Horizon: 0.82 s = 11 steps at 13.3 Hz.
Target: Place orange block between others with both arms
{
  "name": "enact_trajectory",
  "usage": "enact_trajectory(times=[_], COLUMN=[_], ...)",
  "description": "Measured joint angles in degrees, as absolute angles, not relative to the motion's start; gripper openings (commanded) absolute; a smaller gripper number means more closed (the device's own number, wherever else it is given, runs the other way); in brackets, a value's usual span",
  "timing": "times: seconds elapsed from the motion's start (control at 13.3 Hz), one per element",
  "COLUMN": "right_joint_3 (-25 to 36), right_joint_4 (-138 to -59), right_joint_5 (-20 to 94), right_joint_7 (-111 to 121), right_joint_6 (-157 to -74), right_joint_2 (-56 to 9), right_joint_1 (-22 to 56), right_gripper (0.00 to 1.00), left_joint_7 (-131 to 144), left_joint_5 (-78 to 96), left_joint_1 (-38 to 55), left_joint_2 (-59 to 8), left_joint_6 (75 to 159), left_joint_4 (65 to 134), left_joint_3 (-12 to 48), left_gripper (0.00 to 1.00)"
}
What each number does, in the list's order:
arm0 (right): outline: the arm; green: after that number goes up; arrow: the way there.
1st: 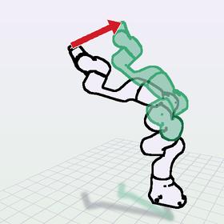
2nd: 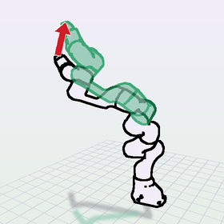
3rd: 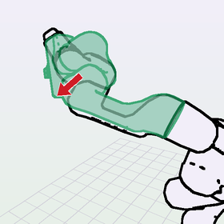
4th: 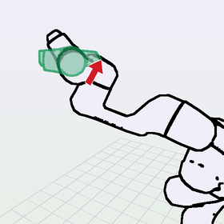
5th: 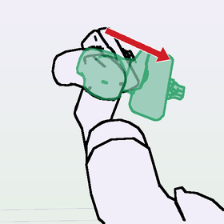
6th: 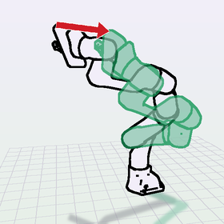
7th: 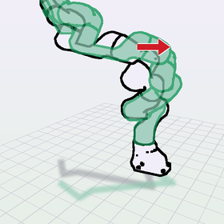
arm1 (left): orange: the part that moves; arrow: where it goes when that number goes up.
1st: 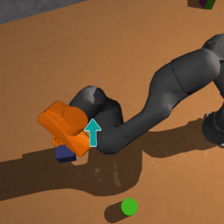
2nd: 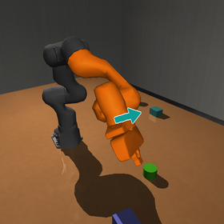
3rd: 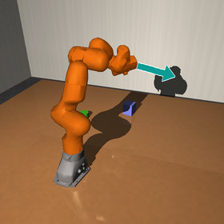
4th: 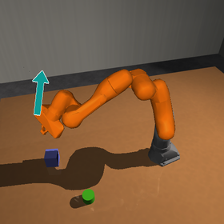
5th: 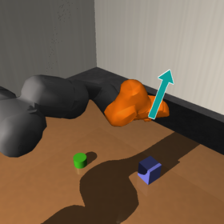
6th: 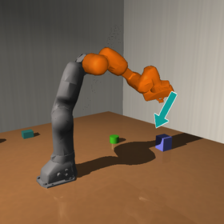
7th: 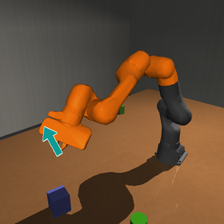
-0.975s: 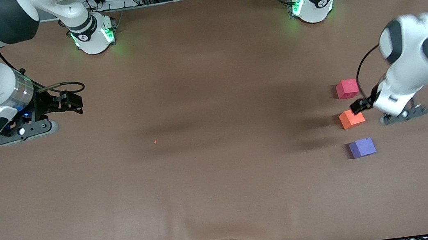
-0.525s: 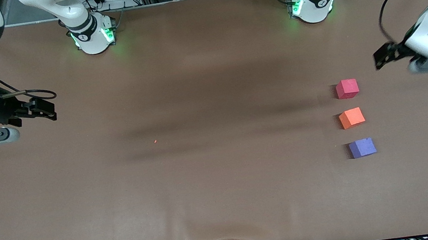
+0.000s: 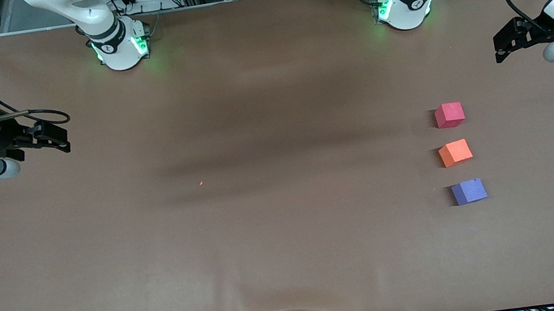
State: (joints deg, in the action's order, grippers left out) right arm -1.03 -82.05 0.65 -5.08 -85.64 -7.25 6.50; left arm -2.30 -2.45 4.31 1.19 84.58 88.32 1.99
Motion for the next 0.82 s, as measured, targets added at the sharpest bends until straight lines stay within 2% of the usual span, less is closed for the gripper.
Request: enact_trajectory(times=[0.82], right_joint_3=[-1.5], right_joint_4=[-82.2], right_joint_5=[0.8], right_joint_7=[-5.1], right_joint_6=[-85.1], right_joint_2=[-7.3], right_joint_1=[6.5], right_gripper=[1.00], left_joint_7=[-2.3], left_joint_5=[-2.1], left_joint_1=[2.7], left_joint_2=[0.9], left_joint_6=[83.1], left_joint_4=[88.2], left_joint_3=[1.4], left_gripper=[1.00])
